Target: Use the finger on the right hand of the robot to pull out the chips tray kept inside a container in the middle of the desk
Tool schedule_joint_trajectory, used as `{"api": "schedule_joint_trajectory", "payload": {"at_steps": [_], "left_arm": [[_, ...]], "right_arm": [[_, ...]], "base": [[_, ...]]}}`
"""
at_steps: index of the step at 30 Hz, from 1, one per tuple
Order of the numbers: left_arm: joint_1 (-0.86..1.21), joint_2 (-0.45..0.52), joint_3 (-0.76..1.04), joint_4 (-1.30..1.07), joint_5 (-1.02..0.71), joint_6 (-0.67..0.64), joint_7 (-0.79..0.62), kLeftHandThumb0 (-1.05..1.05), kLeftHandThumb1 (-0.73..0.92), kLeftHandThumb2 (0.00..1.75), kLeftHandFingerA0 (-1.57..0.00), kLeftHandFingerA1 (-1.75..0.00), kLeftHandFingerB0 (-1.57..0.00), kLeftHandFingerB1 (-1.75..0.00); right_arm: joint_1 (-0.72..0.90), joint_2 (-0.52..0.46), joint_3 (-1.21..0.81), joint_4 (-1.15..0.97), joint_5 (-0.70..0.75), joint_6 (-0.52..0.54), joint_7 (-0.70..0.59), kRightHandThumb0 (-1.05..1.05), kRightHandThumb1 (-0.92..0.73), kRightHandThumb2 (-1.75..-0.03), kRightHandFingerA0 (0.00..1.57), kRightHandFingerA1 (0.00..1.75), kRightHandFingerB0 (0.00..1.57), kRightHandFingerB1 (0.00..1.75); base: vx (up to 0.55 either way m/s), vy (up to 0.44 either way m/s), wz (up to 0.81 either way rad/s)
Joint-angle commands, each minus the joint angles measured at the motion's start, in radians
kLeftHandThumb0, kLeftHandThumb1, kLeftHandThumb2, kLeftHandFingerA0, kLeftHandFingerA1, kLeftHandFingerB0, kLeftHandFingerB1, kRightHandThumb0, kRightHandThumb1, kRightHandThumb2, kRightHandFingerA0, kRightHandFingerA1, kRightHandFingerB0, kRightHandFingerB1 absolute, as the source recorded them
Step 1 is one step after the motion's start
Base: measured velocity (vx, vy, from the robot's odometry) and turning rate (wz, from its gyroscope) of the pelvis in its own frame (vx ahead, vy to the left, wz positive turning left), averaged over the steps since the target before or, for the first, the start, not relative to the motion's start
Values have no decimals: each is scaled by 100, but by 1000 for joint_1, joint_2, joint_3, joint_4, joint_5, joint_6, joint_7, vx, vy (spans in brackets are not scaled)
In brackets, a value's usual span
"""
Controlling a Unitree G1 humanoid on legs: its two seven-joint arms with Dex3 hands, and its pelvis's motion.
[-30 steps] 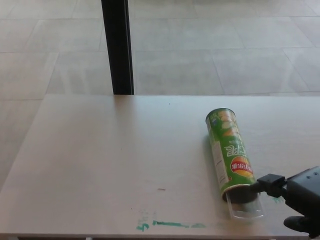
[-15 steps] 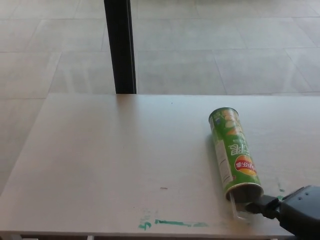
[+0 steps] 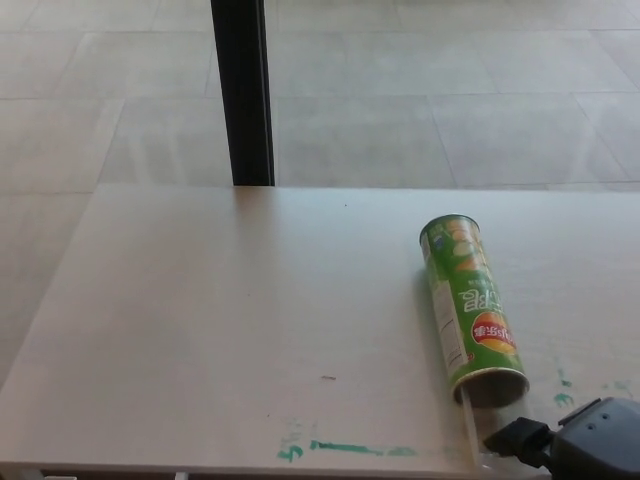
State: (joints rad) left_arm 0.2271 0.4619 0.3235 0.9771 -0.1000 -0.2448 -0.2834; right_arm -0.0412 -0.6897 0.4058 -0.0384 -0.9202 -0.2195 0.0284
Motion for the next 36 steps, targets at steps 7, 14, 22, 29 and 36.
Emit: {"api": "schedule_joint_trajectory", "payload": {"at_steps": [7,14,22,29,36], "left_arm": [[16,4,5,0,-10,-13,-2,-40,75,62,-48,-48,-38,-37],[10,8,7,10,-11,-4,0,-39,76,62,-46,-43,-36,-36],[27,8,8,-8,-10,0,4,-40,74,61,-47,-44,-38,-37],[26,13,3,0,-4,-9,-1,-40,76,62,-46,-44,-35,-36],[34,13,3,-16,-4,0,4,-40,75,62,-47,-44,-36,-36]], "right_arm": [[15,-4,0,-7,-12,-13,39,-20,-54,-60,82,141,42,39],[75,-38,-43,-78,14,-30,50,-19,-54,-61,82,144,43,40],[214,-80,-109,-187,29,-43,59,-17,-53,-62,85,145,45,40],[275,-84,-137,-213,40,-55,76,-17,-55,-59,85,144,45,39],[305,-72,-143,-210,34,-65,70,-18,-57,-60,84,147,45,38]], "base": [[0,0,0],[0,0,0],[0,0,0],[0,0,0],[0,0,0]]}}
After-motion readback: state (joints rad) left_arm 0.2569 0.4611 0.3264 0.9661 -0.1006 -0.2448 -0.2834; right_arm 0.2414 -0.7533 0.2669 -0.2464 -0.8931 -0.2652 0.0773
